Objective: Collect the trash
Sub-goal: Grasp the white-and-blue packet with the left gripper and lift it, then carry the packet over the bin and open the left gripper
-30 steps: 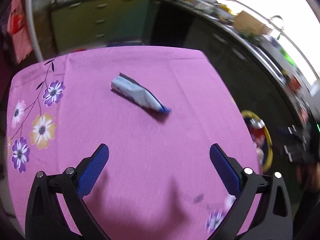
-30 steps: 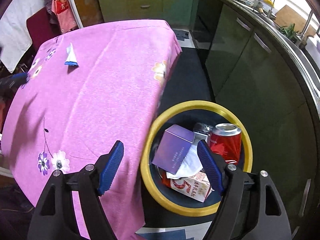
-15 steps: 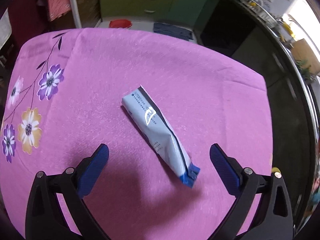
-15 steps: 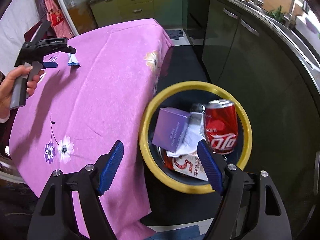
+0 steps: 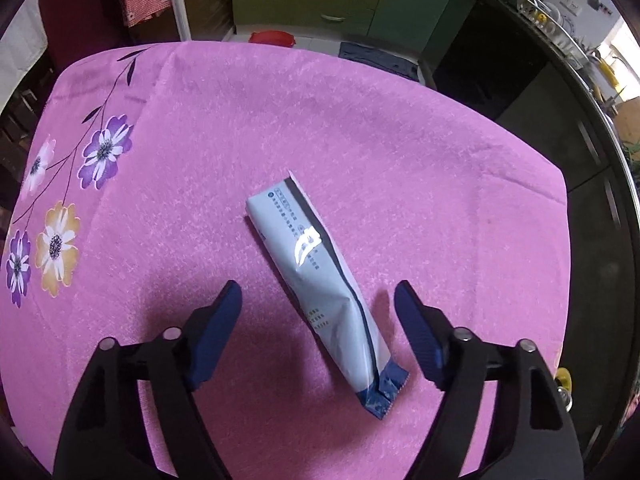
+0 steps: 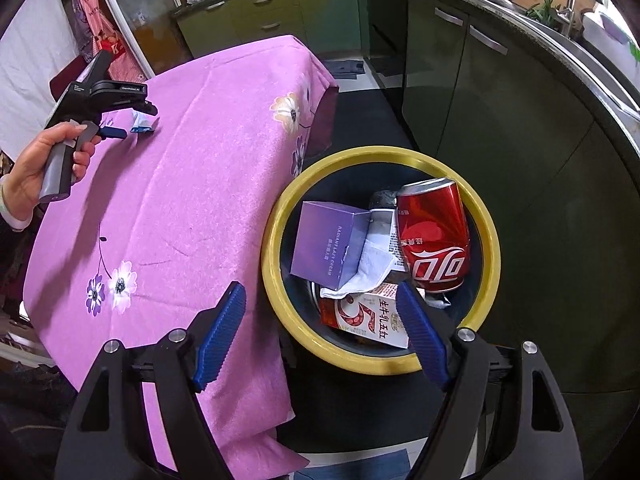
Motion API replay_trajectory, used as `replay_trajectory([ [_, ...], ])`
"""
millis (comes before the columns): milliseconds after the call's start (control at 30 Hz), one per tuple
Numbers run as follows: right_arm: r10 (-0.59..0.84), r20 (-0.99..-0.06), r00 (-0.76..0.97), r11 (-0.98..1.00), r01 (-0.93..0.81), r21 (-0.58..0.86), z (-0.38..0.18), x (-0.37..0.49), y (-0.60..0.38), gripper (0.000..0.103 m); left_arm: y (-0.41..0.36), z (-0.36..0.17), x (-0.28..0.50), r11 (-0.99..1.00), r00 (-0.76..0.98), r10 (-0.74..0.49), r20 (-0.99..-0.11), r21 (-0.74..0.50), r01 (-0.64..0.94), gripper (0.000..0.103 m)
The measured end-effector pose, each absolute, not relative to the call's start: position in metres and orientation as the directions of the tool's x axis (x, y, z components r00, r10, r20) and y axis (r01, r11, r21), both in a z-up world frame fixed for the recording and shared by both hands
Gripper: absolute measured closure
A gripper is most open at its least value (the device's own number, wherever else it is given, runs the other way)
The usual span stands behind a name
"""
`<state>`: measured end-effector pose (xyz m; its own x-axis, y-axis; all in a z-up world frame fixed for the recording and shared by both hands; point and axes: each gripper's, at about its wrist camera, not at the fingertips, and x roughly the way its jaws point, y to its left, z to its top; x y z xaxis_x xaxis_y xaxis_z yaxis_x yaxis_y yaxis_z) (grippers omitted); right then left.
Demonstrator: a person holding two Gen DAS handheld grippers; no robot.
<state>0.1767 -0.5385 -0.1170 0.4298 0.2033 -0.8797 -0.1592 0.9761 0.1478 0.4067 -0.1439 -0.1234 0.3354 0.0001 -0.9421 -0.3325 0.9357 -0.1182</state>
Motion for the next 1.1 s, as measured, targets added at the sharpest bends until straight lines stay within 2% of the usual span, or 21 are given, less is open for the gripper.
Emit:
replay_trajectory([
  [200,0.213,-0.876,0.433,0.974,-0.167,0.155,-0.116,0.173,-0.541,0.026,-0.143,-0.120,0.414,0.933,0.340,0.006,-0.940,-0.117,-0.340,0.052],
  [500,0.221,-0.871,0.438,0.973,-0.165,0.164,-0.116,0.172,-0.543,0.025,-0.140,-0.117,0.407,0.955,0.348,-0.005,-0.938,-0.108,-0.276,0.070],
  [867,0.231,-0.867,0.441,0.970,-0.171,0.171,-0.116,0.173,-0.540,0.025,-0.164,-0.088,0.367,0.994,0.442,-0.002,-0.897,-0.052,-0.101,0.075],
  [1100,0.222,-0.862,0.455,0.974,-0.150,0.172,-0.113,0.170,-0.547,0.025,-0.203,-0.059,0.324,0.992,0.466,-0.096,-0.880,-0.049,0.112,0.075],
])
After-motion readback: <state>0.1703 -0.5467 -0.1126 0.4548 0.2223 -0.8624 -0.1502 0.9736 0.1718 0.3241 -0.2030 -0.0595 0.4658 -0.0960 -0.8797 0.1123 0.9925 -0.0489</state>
